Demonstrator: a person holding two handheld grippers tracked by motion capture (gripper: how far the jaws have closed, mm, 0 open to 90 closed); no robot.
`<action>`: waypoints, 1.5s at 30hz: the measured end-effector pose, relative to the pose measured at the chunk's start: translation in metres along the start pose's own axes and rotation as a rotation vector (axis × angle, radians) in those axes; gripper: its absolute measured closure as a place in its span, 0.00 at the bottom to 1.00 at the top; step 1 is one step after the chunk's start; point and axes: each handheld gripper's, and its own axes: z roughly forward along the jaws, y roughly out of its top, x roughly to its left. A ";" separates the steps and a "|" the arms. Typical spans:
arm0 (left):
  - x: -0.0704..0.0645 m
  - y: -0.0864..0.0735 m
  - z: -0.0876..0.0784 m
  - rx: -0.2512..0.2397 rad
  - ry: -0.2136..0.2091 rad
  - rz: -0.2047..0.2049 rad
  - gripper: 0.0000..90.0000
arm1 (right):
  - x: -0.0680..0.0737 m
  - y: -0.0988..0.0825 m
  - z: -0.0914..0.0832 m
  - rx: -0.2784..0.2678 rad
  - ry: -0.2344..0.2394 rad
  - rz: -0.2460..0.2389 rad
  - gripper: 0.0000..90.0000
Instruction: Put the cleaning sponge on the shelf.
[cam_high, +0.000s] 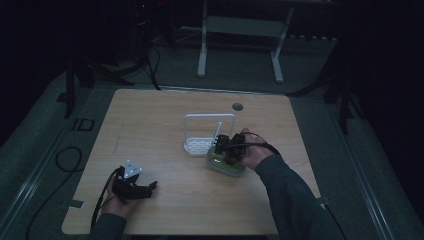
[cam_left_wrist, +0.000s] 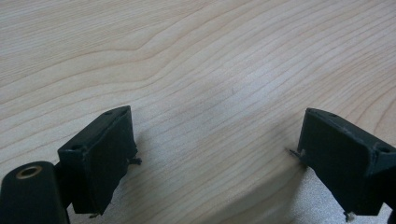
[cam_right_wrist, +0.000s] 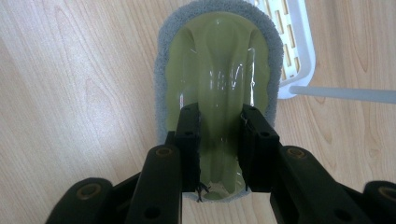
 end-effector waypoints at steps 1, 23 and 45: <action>0.000 0.000 0.000 0.000 0.000 0.000 0.12 | 0.000 0.000 0.000 0.000 -0.001 0.001 0.79; 0.000 0.000 0.000 0.000 0.000 0.001 0.12 | 0.001 0.014 -0.005 0.001 -0.044 -0.047 0.79; 0.000 0.000 0.000 0.000 0.000 0.001 0.12 | 0.005 0.025 0.000 -0.004 -0.055 -0.098 0.80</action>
